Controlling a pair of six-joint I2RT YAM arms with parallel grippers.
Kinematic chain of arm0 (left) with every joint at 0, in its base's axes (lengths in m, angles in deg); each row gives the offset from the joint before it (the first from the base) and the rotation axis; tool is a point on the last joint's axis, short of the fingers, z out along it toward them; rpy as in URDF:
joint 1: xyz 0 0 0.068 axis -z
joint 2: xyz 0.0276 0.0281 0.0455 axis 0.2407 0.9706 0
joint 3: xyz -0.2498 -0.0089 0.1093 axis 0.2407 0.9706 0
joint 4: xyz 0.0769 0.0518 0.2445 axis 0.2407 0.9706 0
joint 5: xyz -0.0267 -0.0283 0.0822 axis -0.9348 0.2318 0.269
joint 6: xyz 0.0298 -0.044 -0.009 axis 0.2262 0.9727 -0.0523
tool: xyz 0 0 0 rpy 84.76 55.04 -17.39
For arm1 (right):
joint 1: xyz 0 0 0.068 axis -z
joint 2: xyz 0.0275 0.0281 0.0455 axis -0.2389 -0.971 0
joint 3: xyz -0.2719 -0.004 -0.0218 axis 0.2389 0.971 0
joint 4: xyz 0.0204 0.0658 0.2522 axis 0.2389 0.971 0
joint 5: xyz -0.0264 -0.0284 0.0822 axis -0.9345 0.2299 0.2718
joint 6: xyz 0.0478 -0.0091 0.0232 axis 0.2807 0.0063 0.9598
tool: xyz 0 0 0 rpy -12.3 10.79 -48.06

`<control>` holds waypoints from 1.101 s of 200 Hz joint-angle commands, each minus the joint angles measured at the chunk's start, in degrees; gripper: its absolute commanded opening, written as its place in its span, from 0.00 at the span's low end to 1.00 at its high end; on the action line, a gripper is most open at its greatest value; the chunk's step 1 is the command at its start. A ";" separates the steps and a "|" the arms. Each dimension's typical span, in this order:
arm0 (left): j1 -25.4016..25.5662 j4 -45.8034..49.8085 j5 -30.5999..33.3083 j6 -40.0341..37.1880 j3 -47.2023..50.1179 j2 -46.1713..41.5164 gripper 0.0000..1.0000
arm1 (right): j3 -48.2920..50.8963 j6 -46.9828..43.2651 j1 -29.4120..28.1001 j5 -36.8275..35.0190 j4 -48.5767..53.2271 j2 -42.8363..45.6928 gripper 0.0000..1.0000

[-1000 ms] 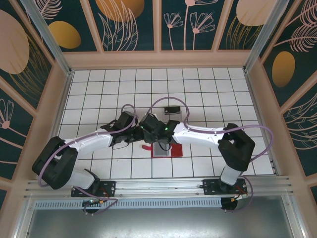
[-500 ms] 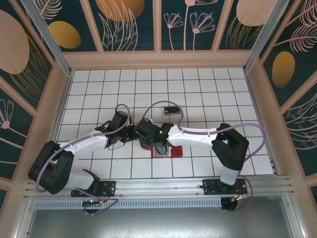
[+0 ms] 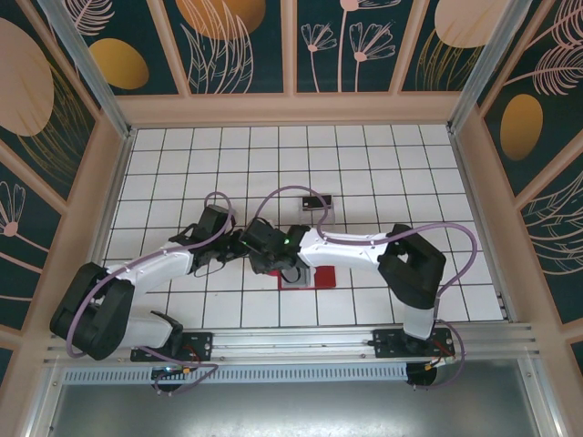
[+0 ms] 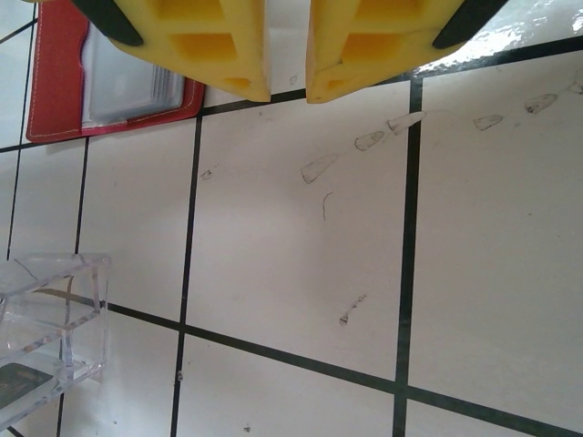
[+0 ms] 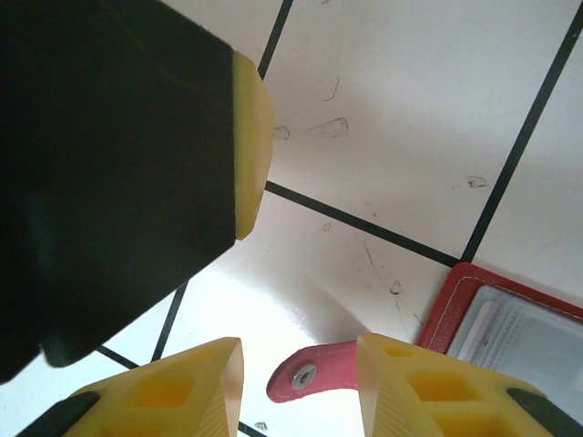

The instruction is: Take the credit cards out of the card holder

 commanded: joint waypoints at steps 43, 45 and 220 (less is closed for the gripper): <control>-1.89 -1.77 -1.24 -0.92 1.54 -1.49 0.19 | -2.98 0.75 -0.54 1.68 3.44 -2.20 0.39; -1.90 -1.75 -1.28 -0.90 1.51 -1.43 0.19 | -2.86 0.75 -0.52 1.76 3.46 -2.22 0.39; -3.51 2.97 1.25 -3.70 1.31 -6.42 0.21 | -0.92 4.05 3.28 7.01 9.23 3.16 0.49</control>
